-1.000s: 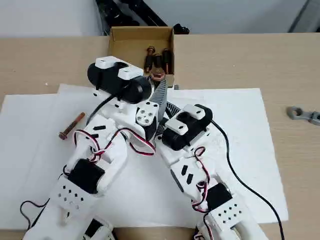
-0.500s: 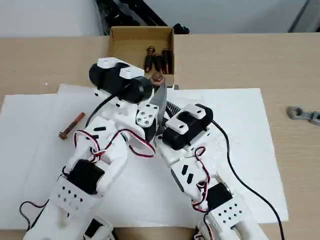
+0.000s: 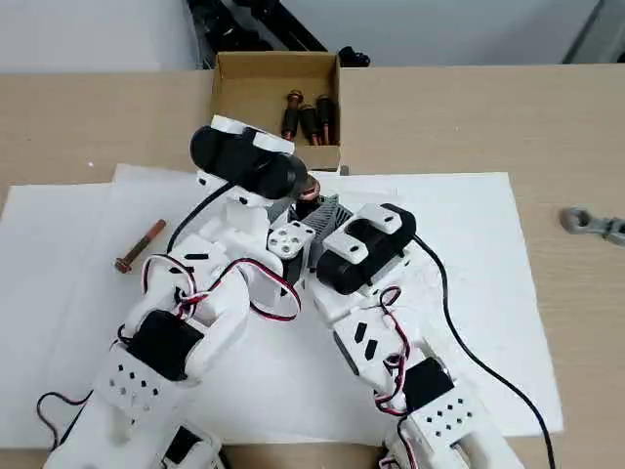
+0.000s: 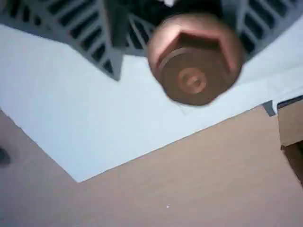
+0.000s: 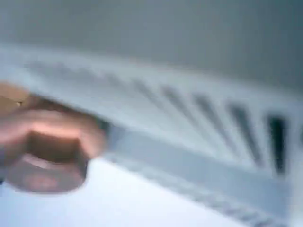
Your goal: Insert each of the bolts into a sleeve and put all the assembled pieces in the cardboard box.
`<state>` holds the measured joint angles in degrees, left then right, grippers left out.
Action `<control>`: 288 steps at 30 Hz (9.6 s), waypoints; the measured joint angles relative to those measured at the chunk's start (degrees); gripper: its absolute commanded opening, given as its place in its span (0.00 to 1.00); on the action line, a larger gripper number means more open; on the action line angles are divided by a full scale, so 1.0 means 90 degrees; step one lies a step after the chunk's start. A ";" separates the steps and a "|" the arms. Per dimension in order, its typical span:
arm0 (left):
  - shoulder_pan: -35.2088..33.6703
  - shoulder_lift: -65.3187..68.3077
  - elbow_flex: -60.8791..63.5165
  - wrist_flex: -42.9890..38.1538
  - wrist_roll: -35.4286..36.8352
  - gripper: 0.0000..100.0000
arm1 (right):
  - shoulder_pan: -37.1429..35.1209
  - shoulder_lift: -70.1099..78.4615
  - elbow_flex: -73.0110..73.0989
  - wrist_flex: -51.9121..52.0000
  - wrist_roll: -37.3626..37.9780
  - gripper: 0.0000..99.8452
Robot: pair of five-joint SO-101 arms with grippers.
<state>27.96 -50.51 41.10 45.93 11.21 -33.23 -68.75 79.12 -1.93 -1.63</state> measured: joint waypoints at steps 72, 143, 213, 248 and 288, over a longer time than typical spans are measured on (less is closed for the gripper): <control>-0.4210 0.0000 0.0869 0.0664 0.0020 0.02 | 0.1377 1.2552 -1.1624 0.0664 0.0000 0.02; -0.5617 0.8664 -0.5919 0.4708 -0.5968 0.09 | 0.1377 0.7853 -1.1878 1.0266 -0.0449 0.22; -0.4562 0.6896 -0.4366 0.5206 -1.3158 0.01 | 0.1377 0.7853 -1.1878 1.0794 0.0313 0.22; -0.4444 0.6896 -0.4063 0.4357 -1.2601 0.06 | 0.1377 0.7853 -1.1878 1.0794 0.0313 0.22; -0.4190 0.6847 -0.5783 0.5568 -0.1436 0.09 | 0.1368 0.7853 -1.1878 1.0794 0.0313 0.22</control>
<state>-9.76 11.12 -10.95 96.04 -1.71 -20.92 1.93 -27.78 95.21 1.19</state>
